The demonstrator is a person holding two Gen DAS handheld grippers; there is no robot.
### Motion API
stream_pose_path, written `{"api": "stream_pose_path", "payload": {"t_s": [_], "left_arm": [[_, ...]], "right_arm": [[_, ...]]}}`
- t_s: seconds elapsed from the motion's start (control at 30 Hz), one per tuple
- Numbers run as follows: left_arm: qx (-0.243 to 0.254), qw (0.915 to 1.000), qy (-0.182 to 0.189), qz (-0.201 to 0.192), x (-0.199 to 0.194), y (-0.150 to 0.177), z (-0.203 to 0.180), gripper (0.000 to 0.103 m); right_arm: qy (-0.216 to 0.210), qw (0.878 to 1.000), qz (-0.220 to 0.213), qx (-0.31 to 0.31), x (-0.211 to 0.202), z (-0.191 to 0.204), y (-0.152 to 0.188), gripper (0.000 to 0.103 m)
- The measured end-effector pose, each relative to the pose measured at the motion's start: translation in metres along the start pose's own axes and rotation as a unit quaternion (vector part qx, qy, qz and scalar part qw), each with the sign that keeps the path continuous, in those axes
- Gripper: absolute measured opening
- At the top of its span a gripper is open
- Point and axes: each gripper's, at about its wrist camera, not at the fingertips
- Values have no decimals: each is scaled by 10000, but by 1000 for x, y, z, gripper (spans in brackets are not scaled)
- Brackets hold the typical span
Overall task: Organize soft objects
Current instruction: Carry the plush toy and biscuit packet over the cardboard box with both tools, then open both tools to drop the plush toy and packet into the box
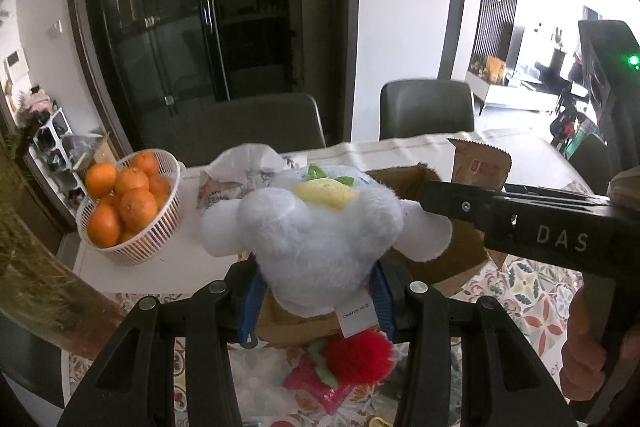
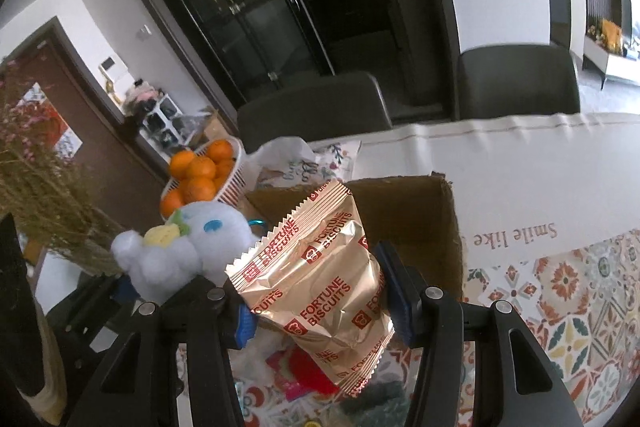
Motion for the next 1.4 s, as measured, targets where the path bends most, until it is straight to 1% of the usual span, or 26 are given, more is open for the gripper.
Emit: {"api": "stream_pose_path", "payload": {"t_s": [0.23, 0.37, 0.43, 0.5, 0.53, 0.57, 0.6, 0.63, 0.77, 0.87, 1.03, 1.1, 1.17, 1.23, 1.27, 1.4], "left_arm": [[-196, 9983, 147, 521, 47, -5, 12, 46], [-213, 9973, 102, 701, 63, -4, 15, 49], [-213, 9968, 113, 756, 68, -4, 14, 52], [-214, 9965, 99, 803, 73, -3, 15, 62], [-220, 9963, 79, 826, 75, -3, 16, 65], [-231, 9961, 79, 846, 77, -3, 16, 69], [-250, 9959, 74, 862, 78, -2, 17, 73], [-284, 9958, 66, 864, 77, -1, 18, 73], [-408, 9957, 28, 833, 74, -3, 21, 80], [-392, 9960, -56, 799, 68, -5, 20, 84], [-370, 9964, -305, 700, 47, 0, 17, 91], [-379, 9961, -462, 655, 38, 2, 16, 96], [-389, 9953, -641, 616, 26, 6, 16, 98], [-422, 9943, -793, 567, 16, 10, 17, 99], [-439, 9939, -855, 540, 10, 12, 17, 99], [-502, 9921, -1075, 419, -15, 26, 18, 101]], "right_arm": [[174, 9991, 384, 43, 41, -11, -11, 54], [267, 9981, 551, 7, 58, -14, -13, 54], [245, 9977, 634, 19, 63, -16, -12, 55], [221, 9974, 688, 22, 69, -17, -12, 56], [225, 9972, 714, 27, 70, -18, -12, 59], [220, 9966, 792, 30, 72, -18, -12, 69], [218, 9963, 832, 42, 72, -18, -11, 73], [201, 9962, 840, 69, 72, -18, -11, 75], [148, 9965, 813, 134, 67, -18, -10, 75], [254, 9974, 670, 112, 57, -17, -9, 75], [664, 9971, 372, 26, 31, -11, -4, 75], [860, 9959, 262, -7, 20, -8, 0, 75], [1016, 9947, 136, -33, 8, -4, 5, 75], [1144, 9934, 66, -85, 0, 0, 10, 79], [1174, 9930, 55, -135, -4, 3, 14, 80], [1343, 9906, 127, -228, -18, 11, 30, 81]]}}
Point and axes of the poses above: each gripper's, at about its wrist camera, not at the fingertips, and x roughly the way its jaws point, z to its left, y to its underside, and after that the axes turned 7 degrees about y, right-handed
